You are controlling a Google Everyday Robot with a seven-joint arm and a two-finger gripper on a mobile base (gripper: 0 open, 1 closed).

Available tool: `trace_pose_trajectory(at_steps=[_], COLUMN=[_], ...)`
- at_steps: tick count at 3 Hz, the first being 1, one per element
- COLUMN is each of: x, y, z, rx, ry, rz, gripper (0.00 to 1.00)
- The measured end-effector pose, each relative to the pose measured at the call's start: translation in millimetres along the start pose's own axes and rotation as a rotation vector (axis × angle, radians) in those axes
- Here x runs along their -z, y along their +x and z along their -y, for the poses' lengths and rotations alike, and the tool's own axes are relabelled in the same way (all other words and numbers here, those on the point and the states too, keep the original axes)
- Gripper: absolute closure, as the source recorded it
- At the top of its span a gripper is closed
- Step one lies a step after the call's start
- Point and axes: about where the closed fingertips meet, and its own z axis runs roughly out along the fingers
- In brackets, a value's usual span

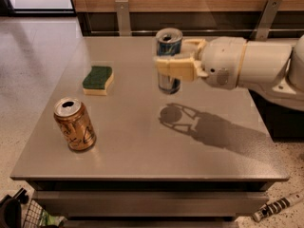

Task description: Move redbull can near orange can

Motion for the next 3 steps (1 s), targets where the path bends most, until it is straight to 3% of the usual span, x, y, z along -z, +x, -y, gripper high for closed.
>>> trace_pose_trajectory(at_steps=[1,3], x=[-8.0,-39.7], y=[23.3,65.9], z=[-38.8,-79.2], rx=[-0.007,-0.006], ry=[-0.052,-0.245], rz=[0.033,0.079], gripper=[1.00,1.00])
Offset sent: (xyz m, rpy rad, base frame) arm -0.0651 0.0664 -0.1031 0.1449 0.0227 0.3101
